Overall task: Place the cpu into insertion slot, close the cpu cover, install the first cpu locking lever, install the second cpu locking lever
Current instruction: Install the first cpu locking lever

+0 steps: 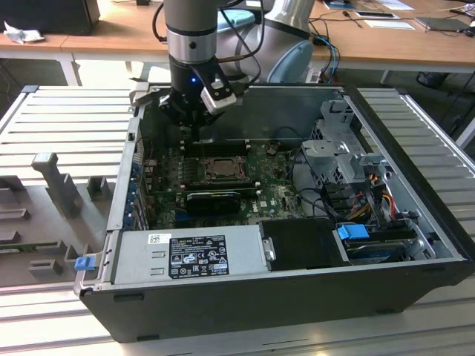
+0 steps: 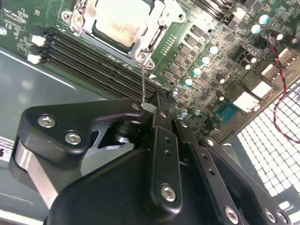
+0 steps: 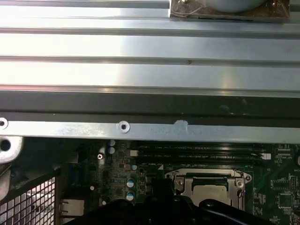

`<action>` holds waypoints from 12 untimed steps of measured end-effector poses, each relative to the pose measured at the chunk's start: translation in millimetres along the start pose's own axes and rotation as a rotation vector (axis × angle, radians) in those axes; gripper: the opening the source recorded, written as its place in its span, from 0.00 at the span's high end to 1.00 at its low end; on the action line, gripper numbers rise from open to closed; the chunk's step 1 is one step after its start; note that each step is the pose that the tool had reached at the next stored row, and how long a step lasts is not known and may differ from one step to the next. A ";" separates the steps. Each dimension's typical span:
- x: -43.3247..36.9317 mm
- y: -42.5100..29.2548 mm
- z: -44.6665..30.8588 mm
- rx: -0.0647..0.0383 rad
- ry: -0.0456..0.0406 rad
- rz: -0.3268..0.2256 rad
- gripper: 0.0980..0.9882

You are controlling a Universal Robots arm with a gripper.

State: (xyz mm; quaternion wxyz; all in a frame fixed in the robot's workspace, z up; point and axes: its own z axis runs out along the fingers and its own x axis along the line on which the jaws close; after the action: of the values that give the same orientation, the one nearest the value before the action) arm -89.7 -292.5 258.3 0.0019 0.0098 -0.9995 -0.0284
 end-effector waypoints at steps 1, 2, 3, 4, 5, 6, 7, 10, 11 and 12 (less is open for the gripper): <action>-1.4 0.0 0.0 0.000 0.0000 0.000 0.99; -2.1 -0.1 0.0 0.000 0.0000 0.000 0.99; -3.7 -0.1 0.0 0.000 0.0000 0.000 0.99; -4.8 -0.1 0.0 0.000 -0.0001 0.000 0.99; -6.0 -0.1 0.0 0.000 -0.0001 0.000 0.99; -7.1 -0.2 0.0 0.000 -0.0001 0.000 0.99; -8.3 -0.2 0.0 0.000 -0.0001 0.000 0.99; -10.2 -0.2 0.0 0.000 -0.0001 0.000 0.99; -10.8 -0.2 0.0 0.000 -0.0001 0.000 0.99; -11.4 -0.2 0.0 0.000 -0.0001 0.000 0.99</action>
State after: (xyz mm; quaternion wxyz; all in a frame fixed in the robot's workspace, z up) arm -78.3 -292.5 258.3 0.0019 0.0098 -0.9995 -0.0284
